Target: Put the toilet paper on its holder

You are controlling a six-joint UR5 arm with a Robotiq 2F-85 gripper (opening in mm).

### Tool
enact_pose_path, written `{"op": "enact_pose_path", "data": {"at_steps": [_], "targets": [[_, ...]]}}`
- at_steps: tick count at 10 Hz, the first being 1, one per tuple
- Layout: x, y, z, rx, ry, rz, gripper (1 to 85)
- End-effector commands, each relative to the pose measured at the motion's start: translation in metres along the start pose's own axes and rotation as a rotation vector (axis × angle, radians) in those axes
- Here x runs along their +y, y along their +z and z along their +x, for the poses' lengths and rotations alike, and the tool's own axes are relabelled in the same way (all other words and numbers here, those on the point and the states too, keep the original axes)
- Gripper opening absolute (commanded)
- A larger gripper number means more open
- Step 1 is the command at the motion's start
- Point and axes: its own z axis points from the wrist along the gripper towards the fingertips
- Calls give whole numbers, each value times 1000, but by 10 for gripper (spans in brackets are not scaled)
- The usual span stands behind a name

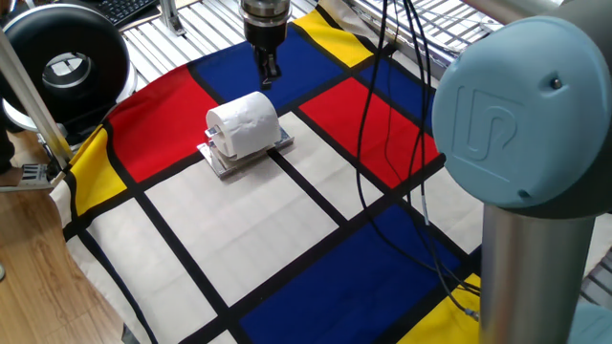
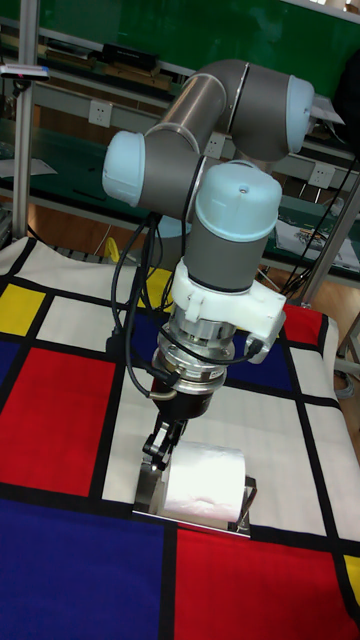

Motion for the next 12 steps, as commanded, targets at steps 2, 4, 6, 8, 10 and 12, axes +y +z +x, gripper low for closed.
{"op": "enact_pose_path", "data": {"at_steps": [2,4,6,8,10,12], "targets": [[-3,-1,2,-3,69,8,10],[-5,-1,6,15,112,16,10],[-8,-1,11,30,123,29,10],[-11,0,20,42,122,36,10],[-16,1,29,47,114,40,10],[-21,5,44,42,98,37,10]]}}
